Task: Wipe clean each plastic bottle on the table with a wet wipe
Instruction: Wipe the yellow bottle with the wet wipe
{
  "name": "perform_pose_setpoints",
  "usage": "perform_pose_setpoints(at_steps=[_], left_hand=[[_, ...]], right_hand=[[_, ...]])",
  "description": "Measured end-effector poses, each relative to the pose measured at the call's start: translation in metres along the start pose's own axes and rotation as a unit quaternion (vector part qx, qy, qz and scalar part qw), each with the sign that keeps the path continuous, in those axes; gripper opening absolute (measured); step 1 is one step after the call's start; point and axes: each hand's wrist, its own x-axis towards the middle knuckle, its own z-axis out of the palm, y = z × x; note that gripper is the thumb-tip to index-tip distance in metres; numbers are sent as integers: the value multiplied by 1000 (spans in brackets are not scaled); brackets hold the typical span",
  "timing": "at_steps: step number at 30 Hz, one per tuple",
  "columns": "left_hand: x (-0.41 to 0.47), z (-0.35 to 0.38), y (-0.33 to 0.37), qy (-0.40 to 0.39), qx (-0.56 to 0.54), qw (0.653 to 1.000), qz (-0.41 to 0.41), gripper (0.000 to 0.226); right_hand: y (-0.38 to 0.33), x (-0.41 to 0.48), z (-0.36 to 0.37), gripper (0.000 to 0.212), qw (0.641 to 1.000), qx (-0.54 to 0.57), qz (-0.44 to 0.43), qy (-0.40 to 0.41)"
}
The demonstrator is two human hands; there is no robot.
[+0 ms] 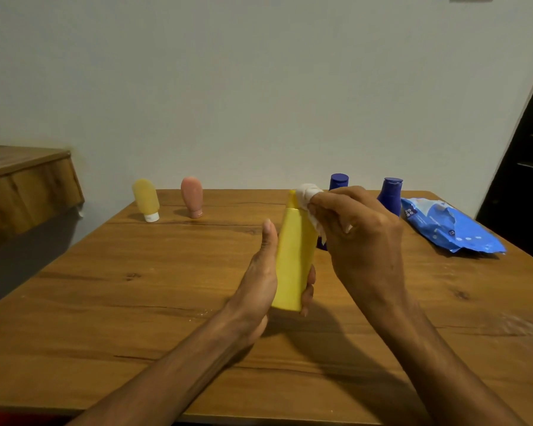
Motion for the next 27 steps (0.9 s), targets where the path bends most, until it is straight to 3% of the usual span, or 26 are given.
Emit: perform_pose_setpoints(at_steps=[10,16,20,24,27], left_hand=[[-1,0,-1,3,28,1000,14,72],[0,-1,2,11,-40,999,15,76],[0,-3,3,21,-29,999,5,75],[0,-1,1,20,-9,1000,3,81],[-2,3,4,33,2,999,13,71]], right_hand=[[-5,-2,3,19,1000,-10,-10,-16],[-3,2,-3,16,1000,5,-4,-30],[-6,-4,-2,17,993,27,-21,-116],[-8,-3,1,21,993,16,-19,-119],[-18,-7,2,24,985,1,-49,-165]])
